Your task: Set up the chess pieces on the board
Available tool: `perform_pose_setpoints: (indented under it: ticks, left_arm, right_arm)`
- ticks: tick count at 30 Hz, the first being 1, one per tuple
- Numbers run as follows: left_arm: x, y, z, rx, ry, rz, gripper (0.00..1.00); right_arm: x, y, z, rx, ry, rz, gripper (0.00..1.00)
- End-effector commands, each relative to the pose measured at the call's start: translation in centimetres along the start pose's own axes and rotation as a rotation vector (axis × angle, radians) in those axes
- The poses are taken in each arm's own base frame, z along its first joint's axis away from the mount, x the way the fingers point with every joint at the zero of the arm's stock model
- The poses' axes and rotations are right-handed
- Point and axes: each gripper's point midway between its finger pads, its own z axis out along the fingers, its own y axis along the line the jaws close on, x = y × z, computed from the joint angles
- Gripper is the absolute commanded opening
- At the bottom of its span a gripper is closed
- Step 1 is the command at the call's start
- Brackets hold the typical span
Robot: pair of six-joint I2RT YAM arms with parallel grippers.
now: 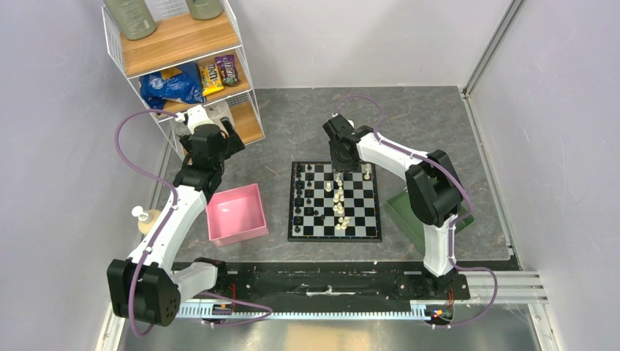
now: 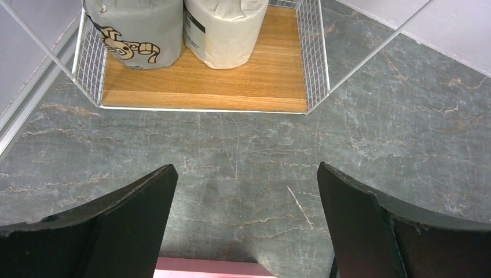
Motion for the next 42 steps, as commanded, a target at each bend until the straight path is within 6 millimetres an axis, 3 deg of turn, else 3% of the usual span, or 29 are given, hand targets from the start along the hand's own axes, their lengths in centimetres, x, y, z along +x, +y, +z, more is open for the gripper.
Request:
perform_pose_setpoints:
  ticks: [1, 10, 12, 18, 32, 42]
  left_arm:
    - [-1.3, -0.2, 0.0, 0.006, -0.043, -0.001, 1.00]
    - [-1.2, -0.1, 0.0, 0.001, -0.043, 0.000, 1.00]
    - [-1.1, 0.0, 0.1, 0.000, -0.042, 0.001, 1.00]
    - [-1.1, 0.0, 0.1, 0.000, -0.043, 0.000, 1.00]
    - [-0.9, -0.3, 0.1, 0.011, -0.038, -0.006, 1.00]
    - [-0.9, -0.3, 0.2, 0.011, -0.034, -0.007, 1.00]
  right_arm:
    - [-2.0, 1.0, -0.3, -0.037, -0.040, 0.002, 0.39]
    - [-1.6, 1.0, 1.1, -0.031, -0.019, 0.003, 0.31]
    - [-1.5, 1.0, 1.1, -0.029, -0.019, 0.005, 0.24]
    - [-2.4, 0.2, 0.3, -0.013, -0.071, 0.021, 0.16]
    - [-3.3, -5.4, 0.2, 0.061, -0.081, 0.108, 0.14]
    - [-3.0, -6.0, 0.5, 0.063, -0.068, 0.120, 0.17]
